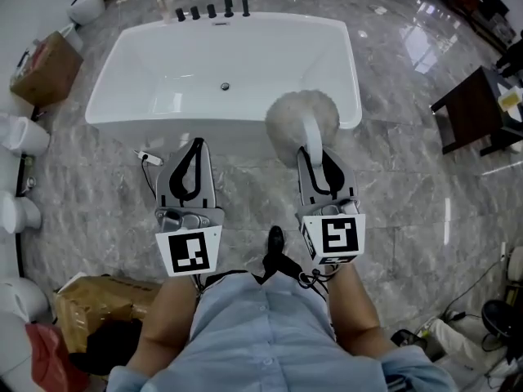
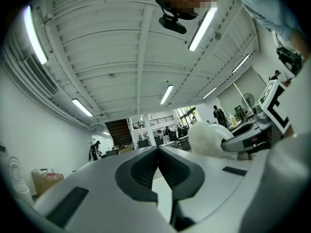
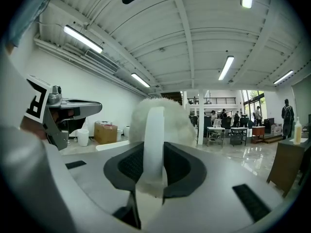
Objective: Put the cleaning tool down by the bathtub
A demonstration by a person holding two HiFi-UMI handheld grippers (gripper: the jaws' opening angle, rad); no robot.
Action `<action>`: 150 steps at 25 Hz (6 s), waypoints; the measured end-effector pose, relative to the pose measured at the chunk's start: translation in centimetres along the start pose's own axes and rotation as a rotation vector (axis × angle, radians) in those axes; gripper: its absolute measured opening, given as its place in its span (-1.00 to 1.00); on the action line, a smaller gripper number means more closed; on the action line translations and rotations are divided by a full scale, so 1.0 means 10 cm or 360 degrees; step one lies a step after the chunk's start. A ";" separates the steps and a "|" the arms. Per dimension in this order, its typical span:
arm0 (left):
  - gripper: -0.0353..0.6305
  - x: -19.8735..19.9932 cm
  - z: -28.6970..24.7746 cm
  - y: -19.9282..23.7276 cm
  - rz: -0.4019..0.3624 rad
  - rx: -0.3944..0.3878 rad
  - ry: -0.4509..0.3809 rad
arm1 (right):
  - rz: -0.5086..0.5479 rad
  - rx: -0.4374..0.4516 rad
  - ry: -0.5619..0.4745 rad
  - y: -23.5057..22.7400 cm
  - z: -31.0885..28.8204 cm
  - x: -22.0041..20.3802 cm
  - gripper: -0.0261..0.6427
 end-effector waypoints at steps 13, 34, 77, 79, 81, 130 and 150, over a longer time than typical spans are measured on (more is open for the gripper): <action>-0.85 -0.03 -0.55 0.09 -0.0084 0.0137 -0.0010 | 0.0030 0.0128 -0.0059 -0.40 -0.61 0.08 -0.61; -0.85 -1.44 -0.75 1.17 0.0034 0.0246 0.0244 | 0.0094 0.0405 0.0255 0.32 -1.93 -0.94 -0.61; -0.85 -5.17 0.15 0.94 0.0195 0.0074 0.0528 | 0.0123 0.0895 0.0738 1.48 -2.03 -4.95 -0.61; -0.85 -5.33 0.20 0.90 0.0186 0.0062 0.0532 | 0.0143 0.0919 0.0753 1.48 -2.01 -5.15 -0.61; -0.85 -5.47 0.25 0.83 0.0177 0.0035 0.0537 | 0.0157 0.0930 0.0769 1.47 -2.00 -5.35 -0.61; -0.85 -7.65 0.76 0.03 0.0182 -0.0207 0.0609 | 0.0247 0.1120 0.1127 1.41 -1.92 -7.80 -0.61; -0.85 -8.14 0.96 -0.04 0.0242 -0.0228 0.0663 | 0.0295 0.1157 0.1205 1.49 -1.99 -8.51 -0.61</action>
Point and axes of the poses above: the fingertips, and each gripper's own axes: z backward along the fingers, y to its left, x out of its top, the point moved 3 cm from there along z, backward along the fingers, and after that the axes turned 10 degrees about -y, right-handed, at the moved point
